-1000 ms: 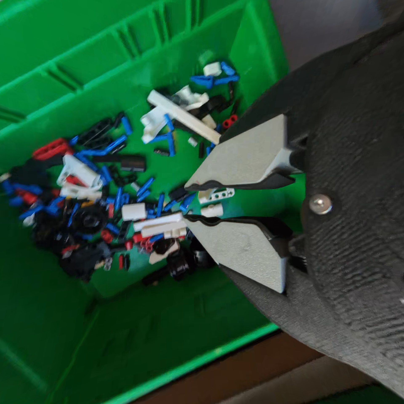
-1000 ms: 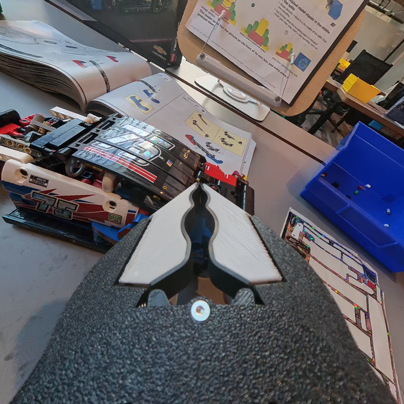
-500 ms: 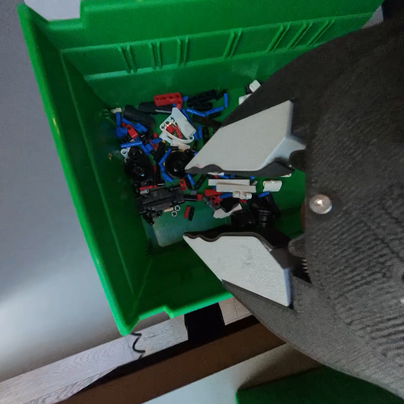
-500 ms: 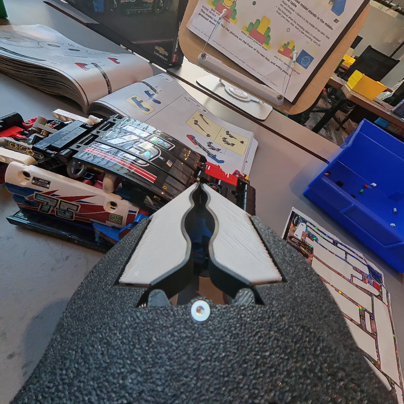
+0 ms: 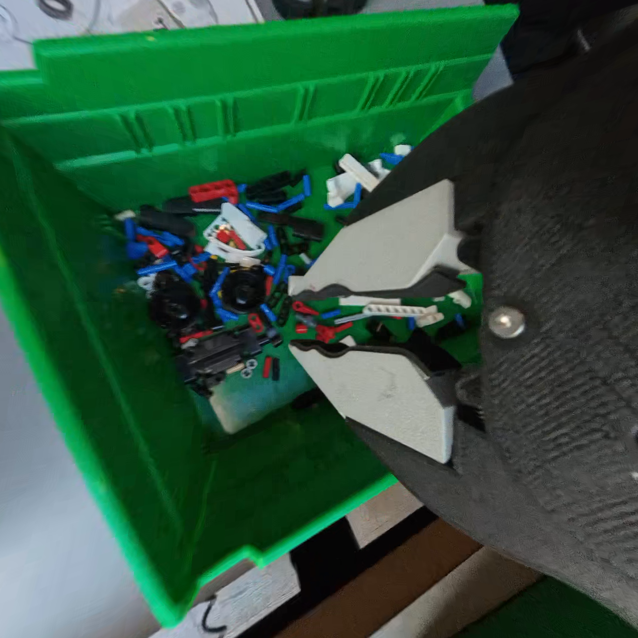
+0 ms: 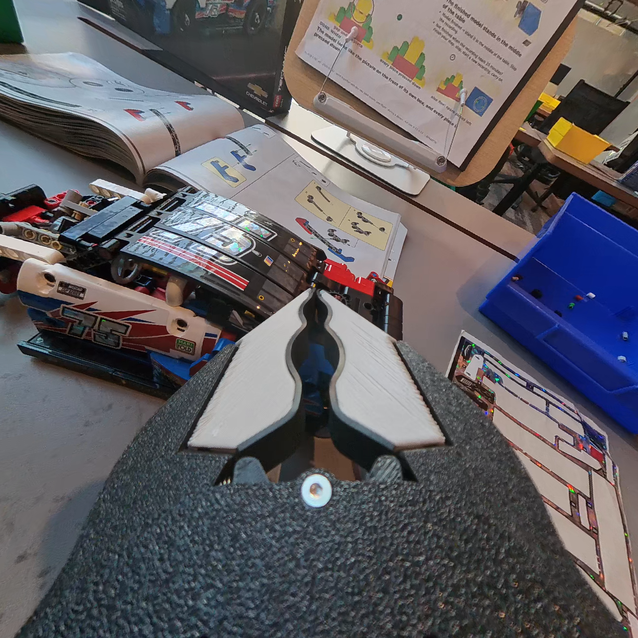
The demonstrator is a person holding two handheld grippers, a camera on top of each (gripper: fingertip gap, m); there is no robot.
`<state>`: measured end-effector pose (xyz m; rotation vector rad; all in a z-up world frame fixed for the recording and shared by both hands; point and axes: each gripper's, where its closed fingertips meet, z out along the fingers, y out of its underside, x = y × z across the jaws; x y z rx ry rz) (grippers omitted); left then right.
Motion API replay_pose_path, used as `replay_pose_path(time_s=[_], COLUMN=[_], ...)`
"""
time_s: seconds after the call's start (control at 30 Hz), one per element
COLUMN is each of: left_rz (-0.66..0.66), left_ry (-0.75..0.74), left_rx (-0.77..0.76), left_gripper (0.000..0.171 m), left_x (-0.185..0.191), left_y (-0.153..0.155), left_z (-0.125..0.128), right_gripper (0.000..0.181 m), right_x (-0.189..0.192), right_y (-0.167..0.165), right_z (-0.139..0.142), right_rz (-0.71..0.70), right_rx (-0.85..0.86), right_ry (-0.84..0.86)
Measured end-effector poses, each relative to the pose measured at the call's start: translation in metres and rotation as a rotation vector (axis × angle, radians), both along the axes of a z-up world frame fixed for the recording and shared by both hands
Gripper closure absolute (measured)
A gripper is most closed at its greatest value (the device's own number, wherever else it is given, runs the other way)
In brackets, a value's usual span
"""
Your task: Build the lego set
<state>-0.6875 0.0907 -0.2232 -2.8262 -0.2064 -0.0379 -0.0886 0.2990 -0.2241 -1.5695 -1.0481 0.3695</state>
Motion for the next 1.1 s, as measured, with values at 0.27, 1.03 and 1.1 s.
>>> replay_pose_path(time_s=[0.27, 1.03, 1.1], left_rz=[-0.178, -0.022, -0.018], left_ry=[0.005, 0.066, 0.107], left_rx=[-0.042, 0.154, 0.125], left_gripper=[0.148, 0.143, 0.143], left_x=[0.007, -0.007, -0.012], left_y=[0.068, -0.042, -0.047], left_z=[-0.046, 0.035, 0.027], right_gripper=[0.181, 0.181, 0.181], right_x=[0.0, 0.002, 0.002], right_y=[0.0, 0.004, 0.004], right_z=[0.0, -0.004, -0.004], right_rz=[-0.007, -0.041, -0.042], right_rx=[0.008, 0.022, 0.02], right_ry=[-0.006, -0.039, -0.039])
